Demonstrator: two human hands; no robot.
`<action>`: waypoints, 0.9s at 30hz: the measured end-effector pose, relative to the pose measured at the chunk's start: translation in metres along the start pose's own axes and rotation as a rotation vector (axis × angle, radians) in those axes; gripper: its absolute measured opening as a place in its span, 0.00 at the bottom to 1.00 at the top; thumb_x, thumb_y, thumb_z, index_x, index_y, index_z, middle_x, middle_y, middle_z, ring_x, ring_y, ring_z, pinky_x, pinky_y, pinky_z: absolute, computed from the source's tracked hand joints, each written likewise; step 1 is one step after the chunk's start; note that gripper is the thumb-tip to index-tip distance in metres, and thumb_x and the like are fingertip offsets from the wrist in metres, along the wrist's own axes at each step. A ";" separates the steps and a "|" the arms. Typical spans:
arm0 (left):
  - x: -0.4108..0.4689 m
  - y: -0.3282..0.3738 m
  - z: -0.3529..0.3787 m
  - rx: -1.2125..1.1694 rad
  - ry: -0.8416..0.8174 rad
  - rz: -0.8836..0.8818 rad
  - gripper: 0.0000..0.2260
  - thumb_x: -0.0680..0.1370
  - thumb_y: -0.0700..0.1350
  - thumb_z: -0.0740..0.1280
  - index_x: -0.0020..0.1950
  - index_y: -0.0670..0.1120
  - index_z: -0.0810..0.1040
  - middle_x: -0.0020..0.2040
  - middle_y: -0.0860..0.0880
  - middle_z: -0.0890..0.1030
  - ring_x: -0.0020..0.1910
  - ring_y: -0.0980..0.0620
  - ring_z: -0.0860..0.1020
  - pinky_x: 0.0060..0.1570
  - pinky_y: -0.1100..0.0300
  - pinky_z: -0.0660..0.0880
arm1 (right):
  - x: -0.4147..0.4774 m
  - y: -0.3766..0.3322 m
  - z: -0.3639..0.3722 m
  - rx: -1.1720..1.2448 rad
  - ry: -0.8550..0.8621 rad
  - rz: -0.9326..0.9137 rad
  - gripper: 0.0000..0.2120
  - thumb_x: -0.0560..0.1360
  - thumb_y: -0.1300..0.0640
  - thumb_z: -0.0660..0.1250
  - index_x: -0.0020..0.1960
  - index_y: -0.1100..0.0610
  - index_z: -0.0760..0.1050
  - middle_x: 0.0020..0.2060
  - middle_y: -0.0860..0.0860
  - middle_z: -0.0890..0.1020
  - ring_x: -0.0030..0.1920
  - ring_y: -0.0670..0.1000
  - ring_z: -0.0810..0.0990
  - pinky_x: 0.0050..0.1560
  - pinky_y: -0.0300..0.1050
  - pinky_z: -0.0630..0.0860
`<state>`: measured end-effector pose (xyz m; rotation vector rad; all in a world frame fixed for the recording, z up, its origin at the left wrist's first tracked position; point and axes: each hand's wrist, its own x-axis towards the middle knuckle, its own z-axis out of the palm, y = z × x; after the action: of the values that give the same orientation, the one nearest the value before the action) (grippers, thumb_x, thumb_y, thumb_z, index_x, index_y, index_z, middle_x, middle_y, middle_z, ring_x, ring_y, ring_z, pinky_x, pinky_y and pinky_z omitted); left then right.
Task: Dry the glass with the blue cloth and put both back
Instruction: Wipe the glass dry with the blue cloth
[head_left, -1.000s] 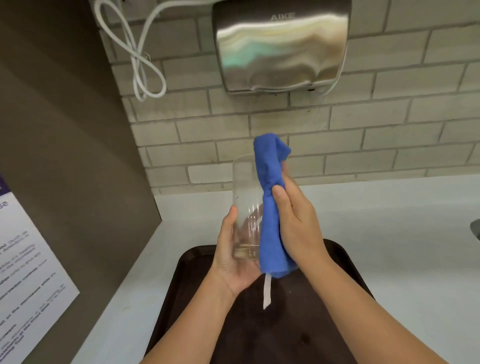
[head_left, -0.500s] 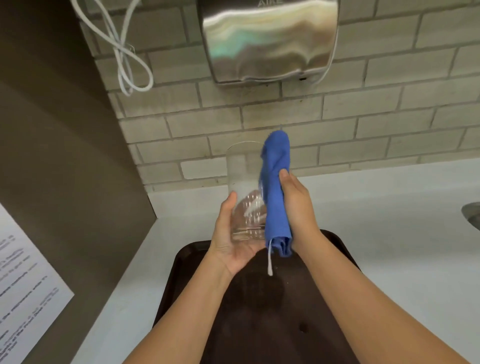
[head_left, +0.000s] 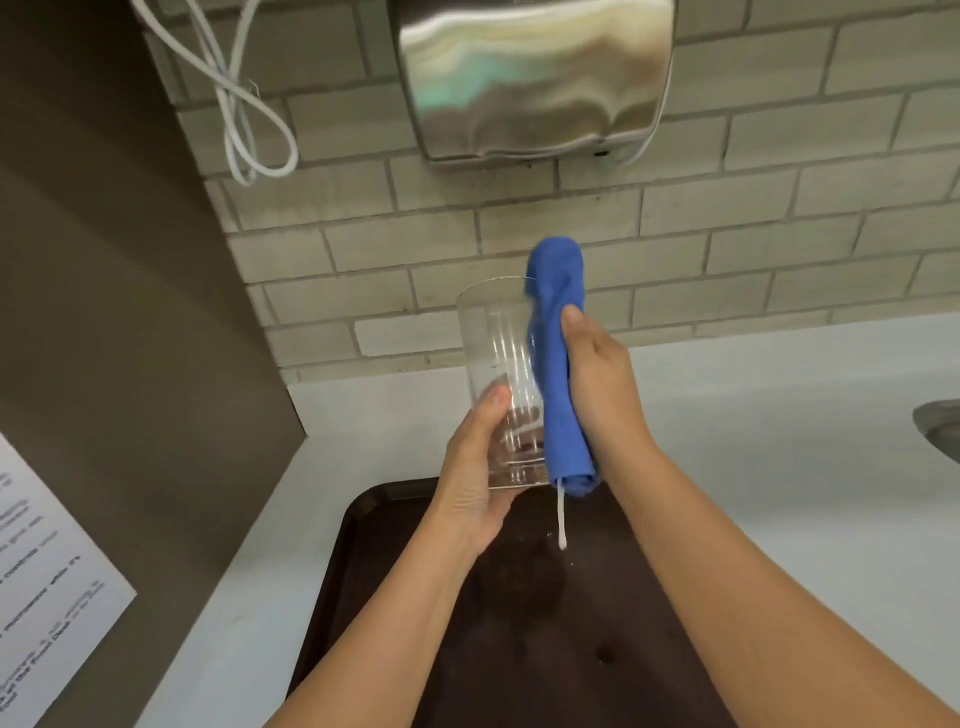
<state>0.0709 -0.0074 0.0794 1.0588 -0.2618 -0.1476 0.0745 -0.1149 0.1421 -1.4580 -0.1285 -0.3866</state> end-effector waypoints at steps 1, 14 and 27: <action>0.002 0.002 -0.001 -0.006 -0.009 0.016 0.12 0.66 0.55 0.68 0.45 0.51 0.83 0.40 0.50 0.85 0.39 0.52 0.82 0.39 0.57 0.80 | -0.005 0.005 -0.001 0.052 -0.005 0.103 0.15 0.78 0.48 0.54 0.40 0.55 0.73 0.35 0.51 0.77 0.35 0.47 0.76 0.38 0.39 0.72; 0.002 0.021 0.005 0.707 0.373 0.143 0.23 0.76 0.57 0.59 0.68 0.51 0.62 0.55 0.49 0.77 0.52 0.51 0.77 0.48 0.59 0.69 | -0.037 0.038 0.002 0.157 0.040 0.247 0.13 0.78 0.48 0.54 0.48 0.52 0.75 0.42 0.52 0.80 0.46 0.51 0.79 0.49 0.44 0.75; -0.016 0.026 -0.003 -0.076 -0.016 -0.114 0.18 0.64 0.60 0.70 0.45 0.48 0.84 0.41 0.48 0.86 0.42 0.51 0.83 0.42 0.56 0.80 | -0.023 -0.005 0.019 -0.241 -0.204 -0.353 0.16 0.79 0.54 0.52 0.65 0.51 0.68 0.63 0.39 0.66 0.64 0.36 0.65 0.63 0.27 0.62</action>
<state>0.0564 0.0120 0.0986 0.9980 -0.2090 -0.2665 0.0546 -0.0930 0.1416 -1.7149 -0.5234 -0.5529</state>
